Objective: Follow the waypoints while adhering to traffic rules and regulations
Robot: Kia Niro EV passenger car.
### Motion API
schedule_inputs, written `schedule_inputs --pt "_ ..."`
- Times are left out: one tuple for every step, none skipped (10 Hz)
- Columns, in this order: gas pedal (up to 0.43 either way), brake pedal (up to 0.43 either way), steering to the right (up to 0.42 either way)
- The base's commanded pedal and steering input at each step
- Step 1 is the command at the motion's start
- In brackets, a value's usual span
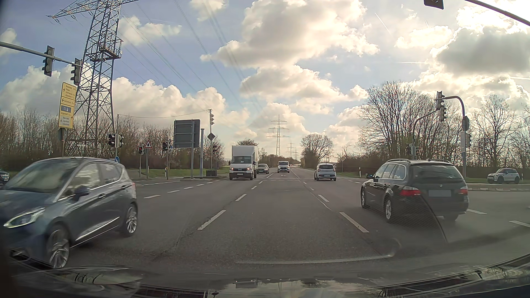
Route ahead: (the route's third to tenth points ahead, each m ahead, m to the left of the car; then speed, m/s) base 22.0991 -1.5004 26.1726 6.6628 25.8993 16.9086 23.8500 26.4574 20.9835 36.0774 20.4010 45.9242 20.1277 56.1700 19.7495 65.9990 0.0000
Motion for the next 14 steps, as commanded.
schedule_inputs --pt "0.000 0.287 -0.001" --pt "0.000 0.287 -0.001" --pt "0.000 0.287 -0.001" --pt "0.000 0.287 -0.001" --pt "0.000 0.287 -0.001" --pt "0.000 0.287 -0.001" --pt "0.000 0.287 -0.001" --pt "0.000 0.280 -0.001" --pt "0.000 0.287 -0.001" --pt "0.000 0.287 -0.001" --pt "0.000 0.287 -0.001" --pt "0.000 0.287 -0.001" --pt "0.000 0.287 -0.001" --pt "0.000 0.287 -0.001"
